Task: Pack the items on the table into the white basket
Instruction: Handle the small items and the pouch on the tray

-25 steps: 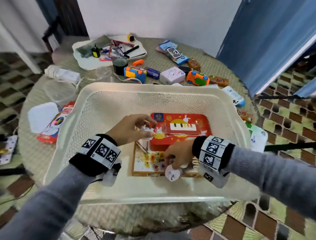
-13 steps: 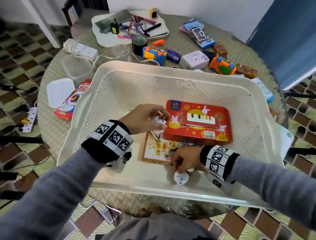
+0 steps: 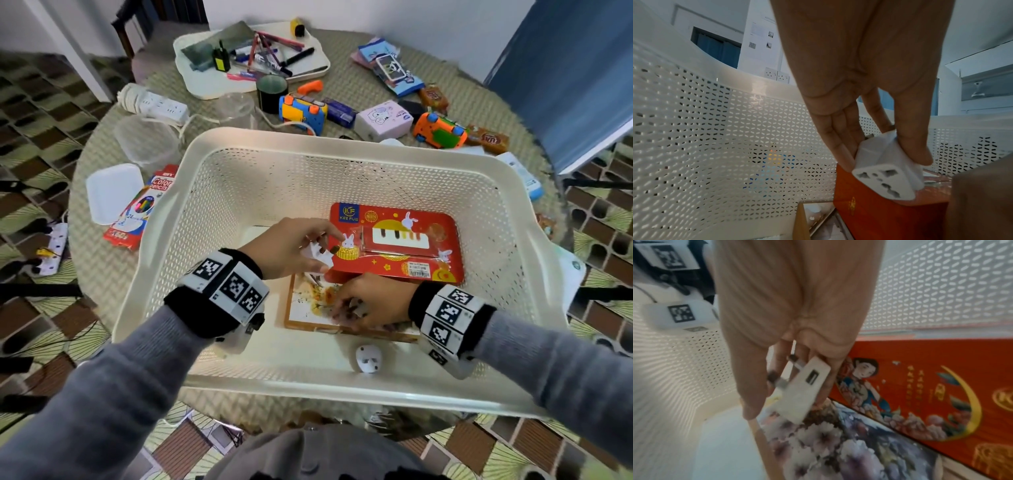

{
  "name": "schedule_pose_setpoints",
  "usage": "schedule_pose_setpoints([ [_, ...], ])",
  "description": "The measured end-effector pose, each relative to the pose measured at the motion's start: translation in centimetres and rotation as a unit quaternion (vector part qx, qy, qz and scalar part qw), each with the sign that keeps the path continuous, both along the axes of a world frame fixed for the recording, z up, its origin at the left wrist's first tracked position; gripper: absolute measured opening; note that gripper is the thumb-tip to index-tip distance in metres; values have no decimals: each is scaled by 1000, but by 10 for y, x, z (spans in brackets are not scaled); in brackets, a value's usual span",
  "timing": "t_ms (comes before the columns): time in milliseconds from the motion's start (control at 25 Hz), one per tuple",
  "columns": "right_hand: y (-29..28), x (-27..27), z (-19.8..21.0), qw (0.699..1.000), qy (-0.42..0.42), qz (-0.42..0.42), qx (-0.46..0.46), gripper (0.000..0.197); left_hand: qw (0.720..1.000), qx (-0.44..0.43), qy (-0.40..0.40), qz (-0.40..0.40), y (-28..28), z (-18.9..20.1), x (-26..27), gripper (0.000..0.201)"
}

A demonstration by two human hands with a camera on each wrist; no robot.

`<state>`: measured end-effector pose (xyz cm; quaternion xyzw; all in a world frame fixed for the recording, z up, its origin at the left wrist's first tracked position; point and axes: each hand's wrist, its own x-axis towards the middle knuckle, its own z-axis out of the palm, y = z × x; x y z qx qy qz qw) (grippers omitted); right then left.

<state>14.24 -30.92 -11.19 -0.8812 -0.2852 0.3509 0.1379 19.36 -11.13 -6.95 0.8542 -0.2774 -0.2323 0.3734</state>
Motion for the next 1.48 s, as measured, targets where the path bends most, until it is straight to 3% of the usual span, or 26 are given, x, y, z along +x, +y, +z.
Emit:
schedule_pose_setpoints([
  [80,3,-2,0,1000,-8,-1,6,47,1000,1,-1,-1,1,1,1,53],
  [200,-2,1,19,999,-21,-31,11,40,1000,3,3,-5,0,1,-1,58],
  [440,-30,-10,123,978,-125,-162,38,31,997,-16,0,-74,-18,-3,-12,50],
  [560,-54,-39,171,940,-205,-271,36,29,989,-32,-10,-145,-37,-1,-19,44],
  [680,-79,-72,195,869,-290,-400,13,29,975,-48,-27,-214,-55,-3,-27,43],
  [800,-96,-101,181,820,-283,-496,-39,39,963,-36,-14,-268,-73,-15,-33,43],
  [920,-102,-124,146,815,-182,-546,-70,51,953,-16,-5,-304,-85,-30,-37,44],
  [1000,-101,-132,126,800,-128,-586,-25,56,952,-8,1,-305,-91,-39,-37,42],
  [1200,-91,-134,82,706,-230,-665,84,49,944,-61,17,-324,-95,-56,-39,40],
  [1320,-88,-134,72,689,-252,-675,79,49,944,-70,19,-321,-94,-59,-39,41],
  [1480,-89,-134,73,674,-252,-688,96,47,963,-77,14,-256,-95,-55,-44,33],
])
